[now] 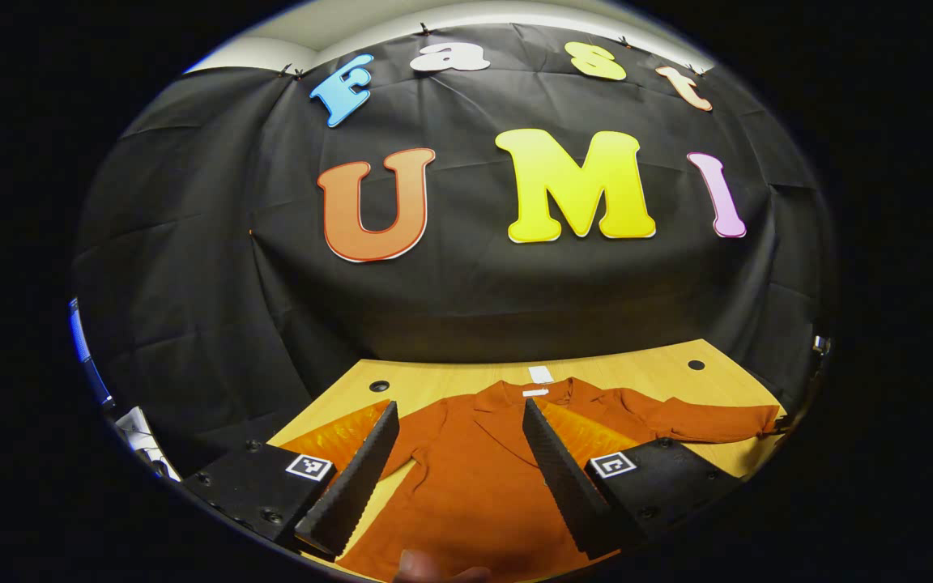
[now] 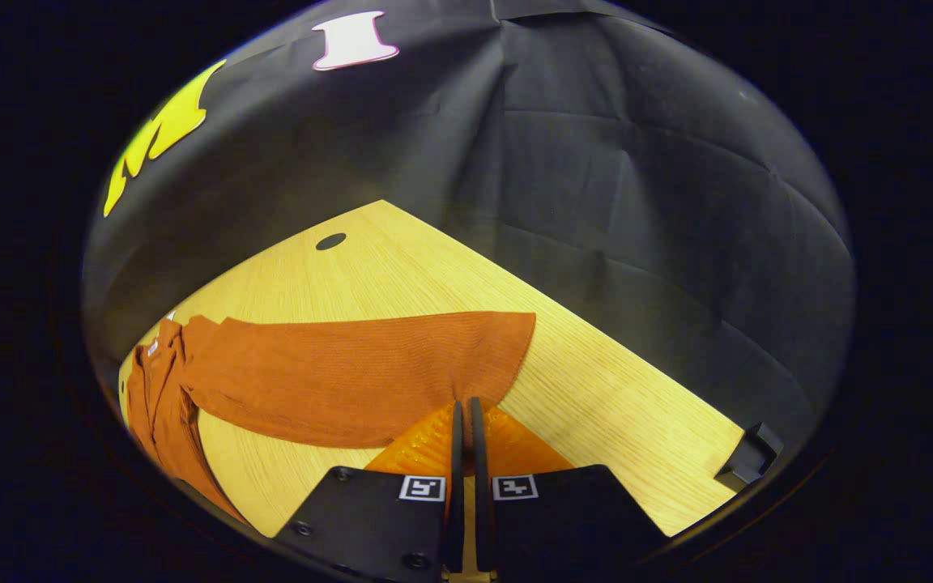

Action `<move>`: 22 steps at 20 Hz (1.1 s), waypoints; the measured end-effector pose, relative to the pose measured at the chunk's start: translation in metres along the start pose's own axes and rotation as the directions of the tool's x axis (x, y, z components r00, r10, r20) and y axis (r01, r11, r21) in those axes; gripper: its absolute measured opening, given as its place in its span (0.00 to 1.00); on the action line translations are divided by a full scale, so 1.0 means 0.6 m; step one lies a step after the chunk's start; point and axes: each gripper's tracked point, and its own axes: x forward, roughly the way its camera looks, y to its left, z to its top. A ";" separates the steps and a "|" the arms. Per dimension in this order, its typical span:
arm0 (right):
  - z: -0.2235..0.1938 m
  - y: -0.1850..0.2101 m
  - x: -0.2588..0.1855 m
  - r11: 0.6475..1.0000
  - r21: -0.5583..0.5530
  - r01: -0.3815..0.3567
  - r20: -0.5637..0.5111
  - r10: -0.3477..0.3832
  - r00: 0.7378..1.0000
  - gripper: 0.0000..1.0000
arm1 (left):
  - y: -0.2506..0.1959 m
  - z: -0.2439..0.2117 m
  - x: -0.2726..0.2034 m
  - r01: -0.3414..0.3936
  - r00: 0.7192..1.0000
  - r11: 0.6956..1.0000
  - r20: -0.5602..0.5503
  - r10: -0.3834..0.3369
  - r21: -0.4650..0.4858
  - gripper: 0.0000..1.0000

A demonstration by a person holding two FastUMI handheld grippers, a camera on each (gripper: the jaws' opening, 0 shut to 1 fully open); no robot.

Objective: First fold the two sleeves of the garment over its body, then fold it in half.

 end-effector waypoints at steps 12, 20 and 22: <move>0.200 0.149 -0.115 0.979 -0.194 -0.056 0.212 0.097 0.972 0.01 | 0.102 -0.027 0.008 -0.069 0.998 0.994 0.002 0.069 -0.079 1.00; 0.313 0.468 -0.255 0.878 -0.439 -0.191 0.333 0.357 0.873 0.00 | 0.222 -0.066 0.023 -0.127 0.992 0.981 -0.008 0.127 -0.146 0.99; 0.304 0.559 -0.287 0.846 -0.482 -0.230 0.332 0.419 0.845 0.01 | 0.265 -0.079 0.024 -0.158 0.987 0.973 -0.012 0.158 -0.169 0.99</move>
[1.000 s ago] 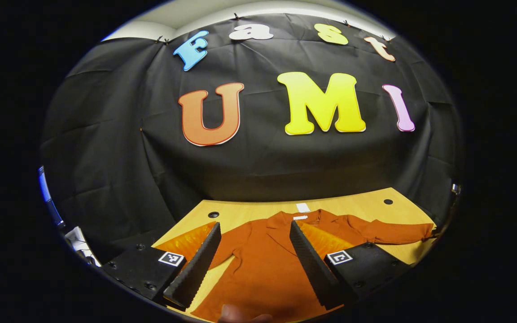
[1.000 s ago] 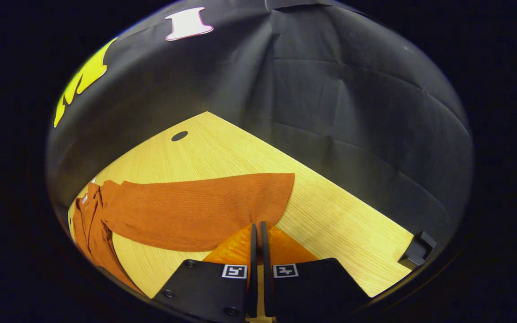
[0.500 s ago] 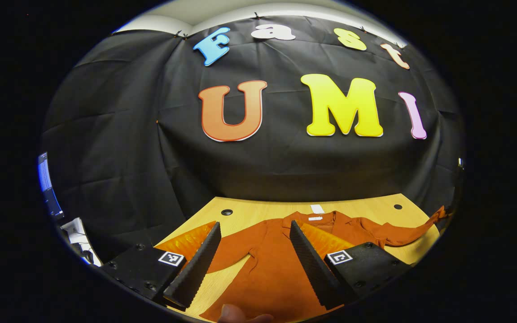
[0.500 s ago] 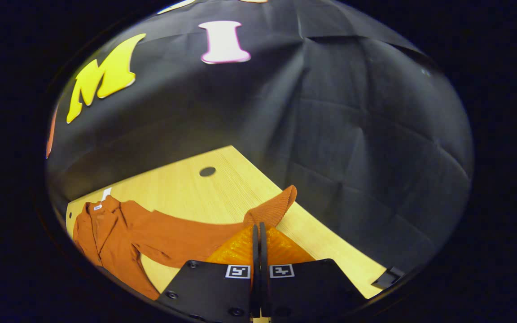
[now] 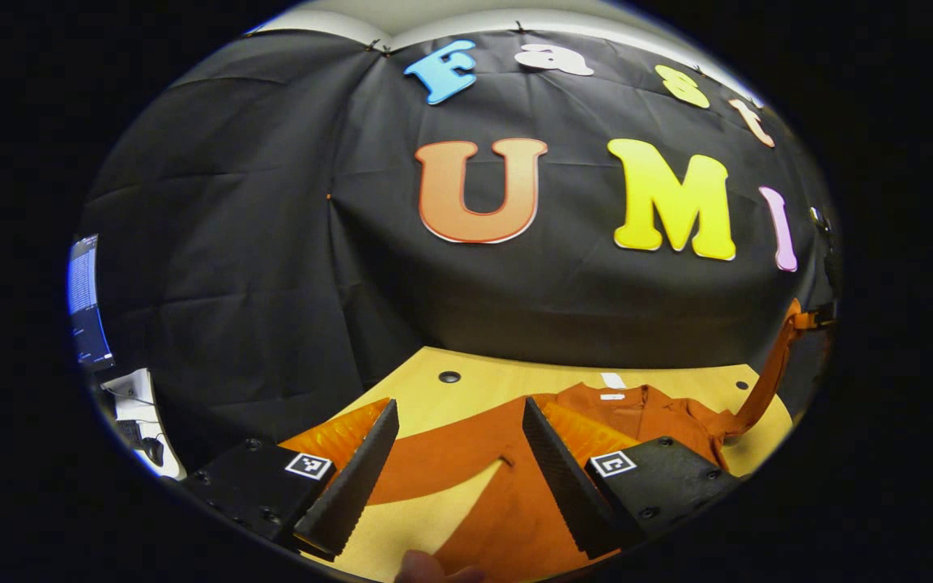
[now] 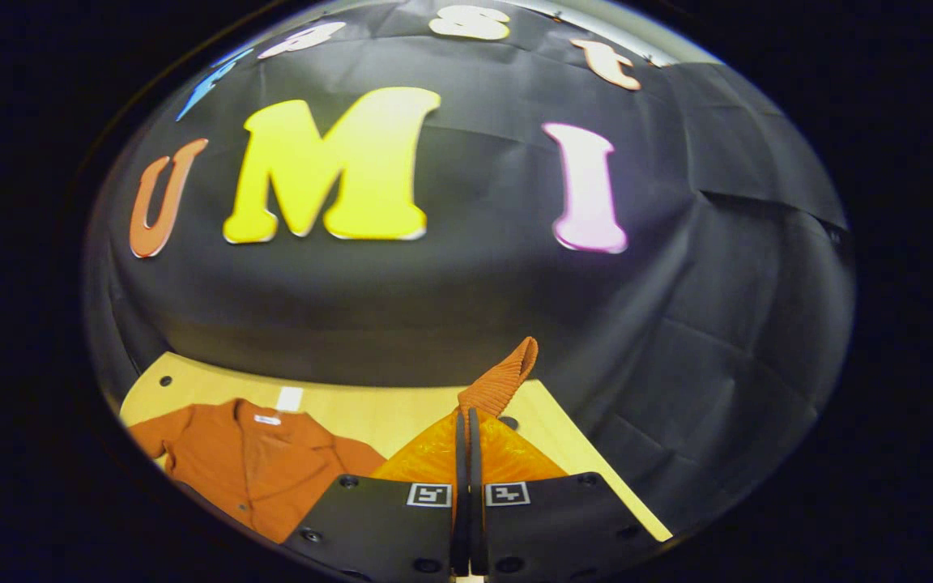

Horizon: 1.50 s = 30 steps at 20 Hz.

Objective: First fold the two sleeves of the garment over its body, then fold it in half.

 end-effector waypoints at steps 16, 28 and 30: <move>-0.238 0.623 0.029 0.927 -0.197 -0.319 -0.142 0.295 0.945 0.01 | 0.329 -0.070 -0.092 -0.292 0.953 0.957 -0.088 0.291 0.004 0.99; -0.362 0.692 0.080 0.901 -0.161 -0.403 -0.302 0.344 0.889 0.11 | 0.396 -0.128 -0.108 -0.353 0.923 0.936 -0.162 0.349 0.008 0.99; -0.361 0.696 0.079 0.905 -0.157 -0.395 -0.305 0.336 0.891 0.17 | 0.383 -0.133 -0.097 -0.338 0.927 0.941 -0.170 0.334 0.006 0.99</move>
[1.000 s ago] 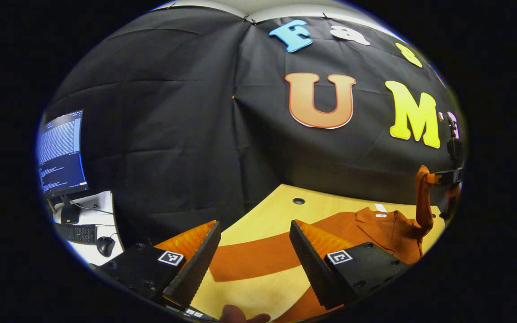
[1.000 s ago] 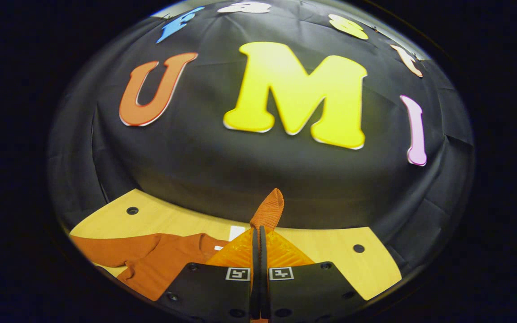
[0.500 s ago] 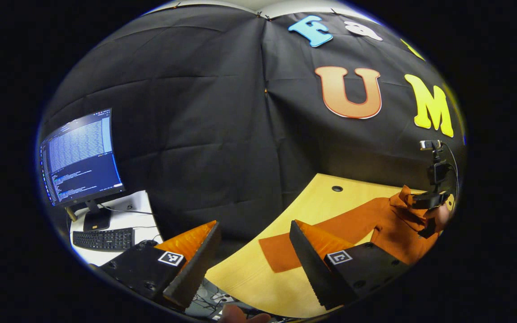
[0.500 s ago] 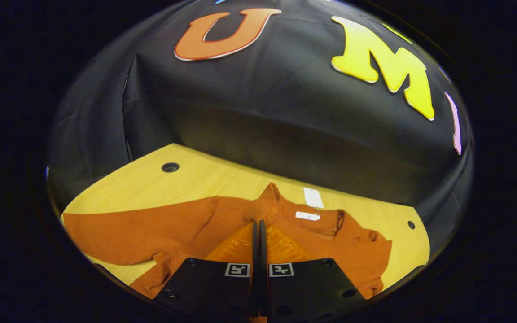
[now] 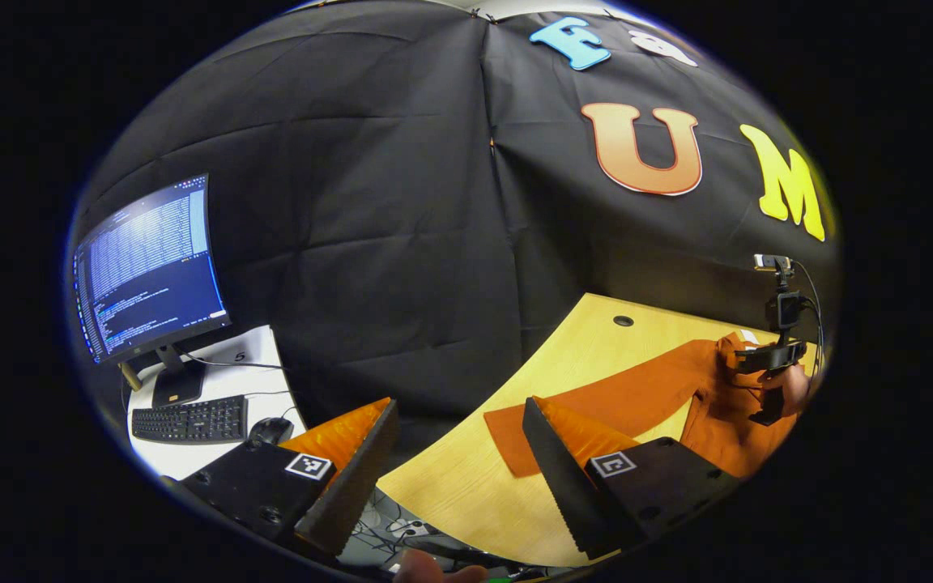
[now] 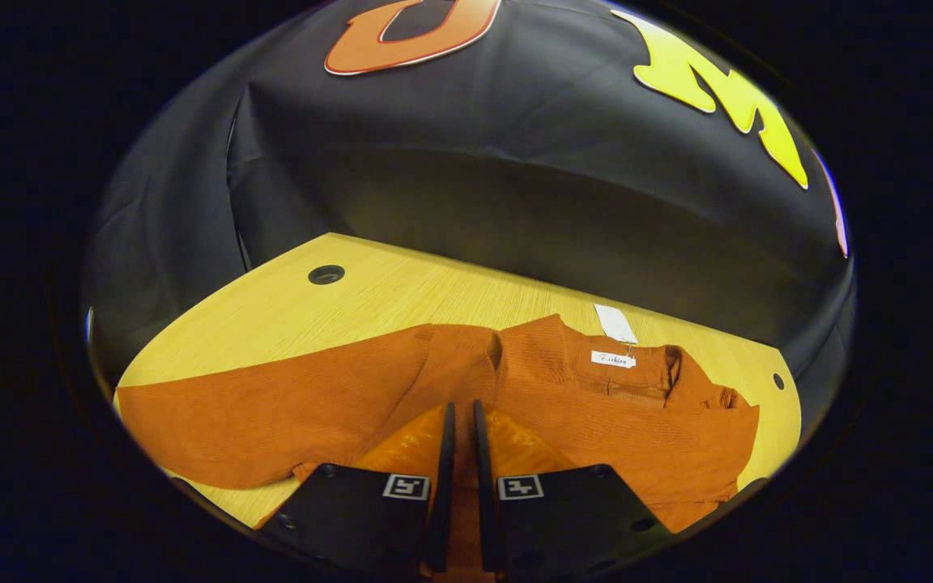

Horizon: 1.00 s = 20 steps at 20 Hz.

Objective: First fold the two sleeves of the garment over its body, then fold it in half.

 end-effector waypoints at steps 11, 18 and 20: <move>0.051 0.012 -0.103 0.994 0.034 -0.102 0.063 0.100 0.993 0.80 | -0.078 -0.054 0.095 0.089 0.995 0.995 -0.052 -0.090 -0.034 1.00; 0.060 -0.082 -0.265 0.990 -0.054 -0.134 0.140 0.140 0.980 0.92 | -0.105 -0.134 0.164 0.078 0.984 0.996 -0.159 -0.082 -0.031 1.00; 0.057 -0.122 -0.307 0.992 -0.059 -0.113 0.157 0.121 0.980 0.92 | -0.106 -0.150 0.175 0.069 0.980 0.997 -0.186 -0.073 -0.030 1.00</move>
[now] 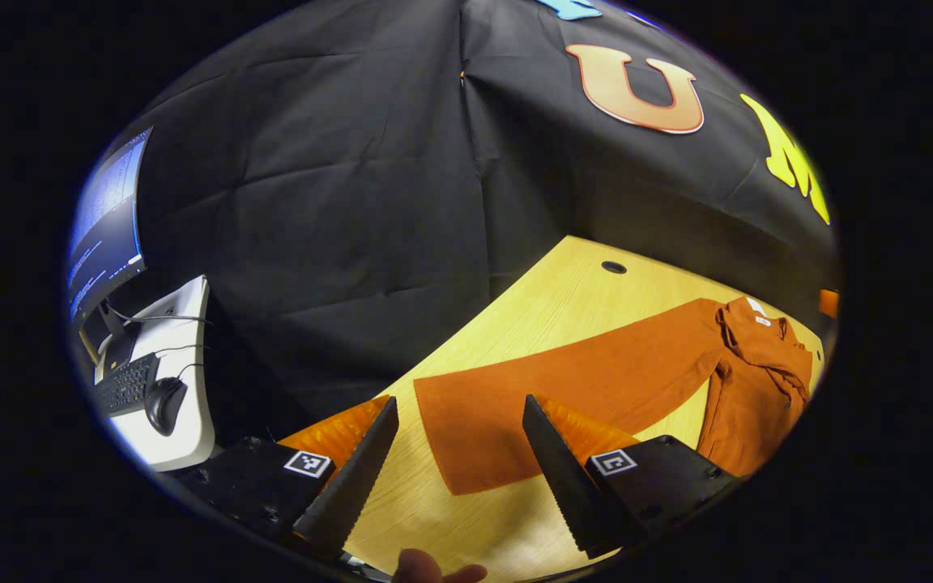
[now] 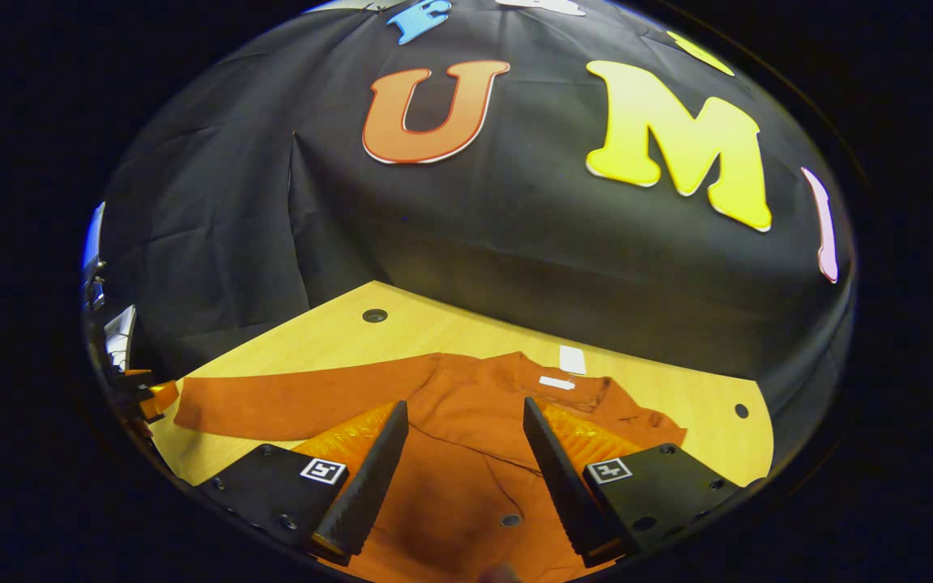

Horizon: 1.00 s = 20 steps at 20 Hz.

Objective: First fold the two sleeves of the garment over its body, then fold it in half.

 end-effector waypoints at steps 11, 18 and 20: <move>-0.012 -0.170 -0.179 0.981 0.071 0.179 0.015 -0.180 0.983 0.92 | -0.016 -0.075 0.041 -0.042 0.989 0.994 -0.146 0.027 -0.098 1.00; -0.018 -0.203 -0.205 0.973 0.088 0.212 -0.001 -0.212 0.977 0.92 | -0.018 -0.072 0.046 -0.109 0.990 0.989 -0.097 0.099 -0.102 1.00; -0.017 -0.208 -0.208 0.972 0.098 0.213 -0.004 -0.214 0.977 0.92 | -0.029 -0.070 0.049 -0.117 0.990 0.987 -0.090 0.107 -0.111 0.93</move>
